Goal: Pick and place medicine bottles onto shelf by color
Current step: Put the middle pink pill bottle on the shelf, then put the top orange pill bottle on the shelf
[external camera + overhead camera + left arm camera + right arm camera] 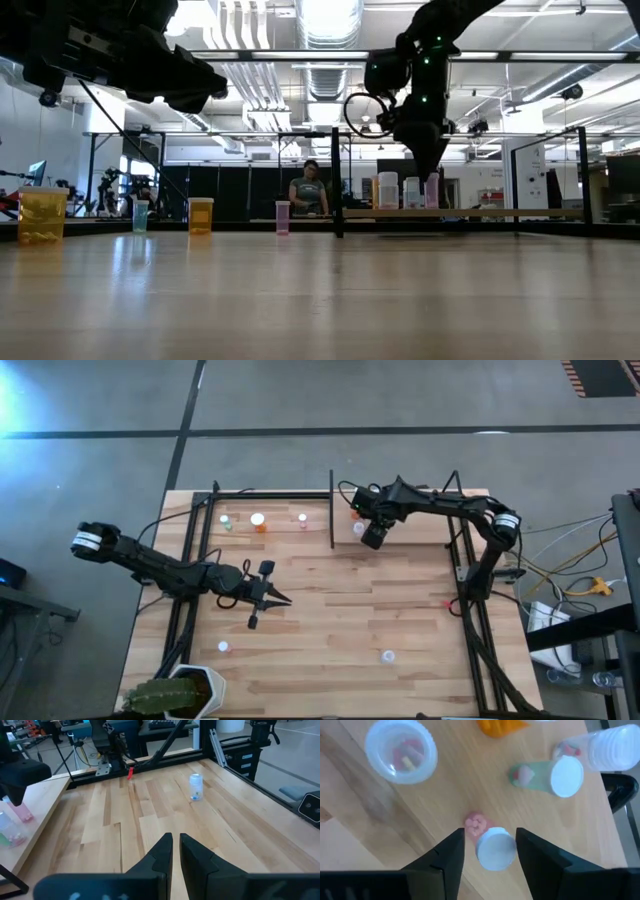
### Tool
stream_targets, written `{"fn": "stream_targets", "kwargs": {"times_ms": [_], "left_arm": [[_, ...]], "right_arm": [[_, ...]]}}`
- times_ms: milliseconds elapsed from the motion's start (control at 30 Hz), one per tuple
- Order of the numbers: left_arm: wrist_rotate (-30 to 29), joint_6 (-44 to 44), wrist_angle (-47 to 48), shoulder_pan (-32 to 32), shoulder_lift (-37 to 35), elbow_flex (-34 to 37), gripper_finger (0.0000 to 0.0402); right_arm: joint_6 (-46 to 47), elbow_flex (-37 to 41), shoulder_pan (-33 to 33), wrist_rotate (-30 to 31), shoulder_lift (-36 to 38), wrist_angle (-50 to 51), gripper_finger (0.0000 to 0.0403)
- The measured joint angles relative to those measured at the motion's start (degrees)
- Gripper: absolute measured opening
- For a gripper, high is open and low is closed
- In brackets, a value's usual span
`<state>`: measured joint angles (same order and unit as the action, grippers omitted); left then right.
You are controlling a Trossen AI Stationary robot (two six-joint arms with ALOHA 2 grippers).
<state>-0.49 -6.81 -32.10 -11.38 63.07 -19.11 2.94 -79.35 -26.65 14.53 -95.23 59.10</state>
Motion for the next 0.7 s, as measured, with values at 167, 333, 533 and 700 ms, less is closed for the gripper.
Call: {"fn": "stream_targets", "kwargs": {"times_ms": [167, 333, 533, 700], "left_arm": [[0.0, 0.1, 0.0, 0.0, 0.0, 0.0, 0.0015], [-0.5, 0.4, 0.7, 0.1, 0.0, -1.0, 0.0015], [-8.8, 1.4, 13.0, 1.2, 0.0, -8.2, 0.0015], [-9.6, 4.0, 34.5, 4.2, 0.6, -18.0, 0.0014]], "right_arm": [[-0.1, 0.0, 0.0, 0.5, 1.0, -0.2, 0.0199], [-1.5, -0.1, 0.5, 3.0, 5.0, 0.5, 0.0225], [-0.5, 1.3, 3.2, 4.1, 13.3, 0.6, 0.0206], [0.8, 9.2, 10.6, 3.5, 21.4, -6.4, 0.014]]}}
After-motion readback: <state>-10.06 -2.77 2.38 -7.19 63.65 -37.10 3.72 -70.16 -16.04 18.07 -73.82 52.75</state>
